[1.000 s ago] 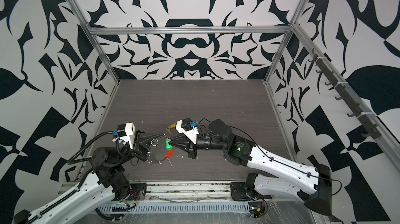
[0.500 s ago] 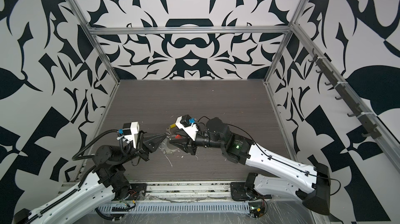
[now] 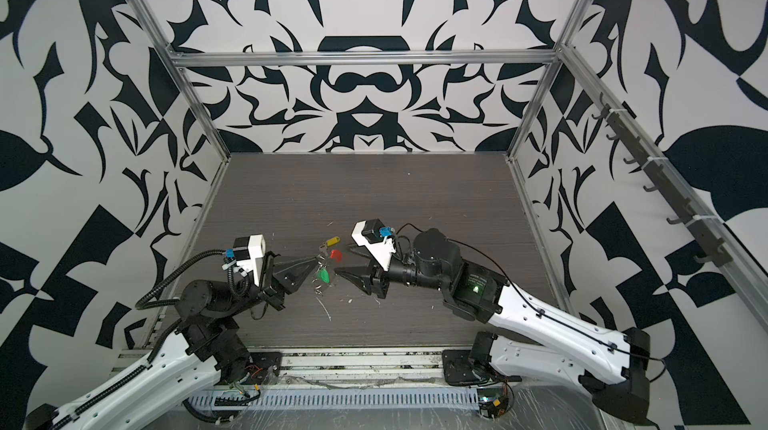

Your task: Remove the keys from the keyring

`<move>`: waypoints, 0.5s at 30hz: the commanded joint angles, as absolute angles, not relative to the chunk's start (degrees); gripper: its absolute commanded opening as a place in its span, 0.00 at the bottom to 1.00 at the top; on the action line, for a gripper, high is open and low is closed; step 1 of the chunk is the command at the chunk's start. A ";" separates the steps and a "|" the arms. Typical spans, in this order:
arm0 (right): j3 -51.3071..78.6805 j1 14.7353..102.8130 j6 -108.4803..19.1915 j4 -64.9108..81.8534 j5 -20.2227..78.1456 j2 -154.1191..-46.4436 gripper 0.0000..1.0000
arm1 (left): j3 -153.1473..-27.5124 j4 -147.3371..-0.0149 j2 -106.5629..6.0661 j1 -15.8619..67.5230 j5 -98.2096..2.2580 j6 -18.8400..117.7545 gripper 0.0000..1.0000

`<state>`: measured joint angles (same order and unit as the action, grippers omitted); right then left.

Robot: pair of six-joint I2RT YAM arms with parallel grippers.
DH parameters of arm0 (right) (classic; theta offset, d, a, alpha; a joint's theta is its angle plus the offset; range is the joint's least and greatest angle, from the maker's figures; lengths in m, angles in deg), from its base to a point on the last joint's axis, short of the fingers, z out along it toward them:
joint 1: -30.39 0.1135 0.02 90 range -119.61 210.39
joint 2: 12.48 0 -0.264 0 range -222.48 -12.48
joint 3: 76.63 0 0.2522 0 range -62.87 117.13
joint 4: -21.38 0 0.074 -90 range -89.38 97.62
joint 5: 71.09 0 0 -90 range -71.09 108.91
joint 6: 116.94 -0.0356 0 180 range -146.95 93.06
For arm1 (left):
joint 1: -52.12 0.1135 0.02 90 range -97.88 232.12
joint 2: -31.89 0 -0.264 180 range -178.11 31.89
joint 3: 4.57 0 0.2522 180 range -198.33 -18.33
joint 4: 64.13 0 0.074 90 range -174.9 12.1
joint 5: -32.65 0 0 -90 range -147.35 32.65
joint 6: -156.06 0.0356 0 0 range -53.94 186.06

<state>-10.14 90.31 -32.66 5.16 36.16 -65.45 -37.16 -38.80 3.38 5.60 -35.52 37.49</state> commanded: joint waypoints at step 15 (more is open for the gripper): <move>-6.36 91.26 -32.96 6.34 39.31 -71.44 0.49 | -38.74 -37.15 4.46 5.44 -36.27 36.79 0.00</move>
<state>-9.31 90.92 -32.84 4.07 38.48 -71.11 -37.16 -38.85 3.58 5.60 -35.65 37.33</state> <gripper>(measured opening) 0.494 0.046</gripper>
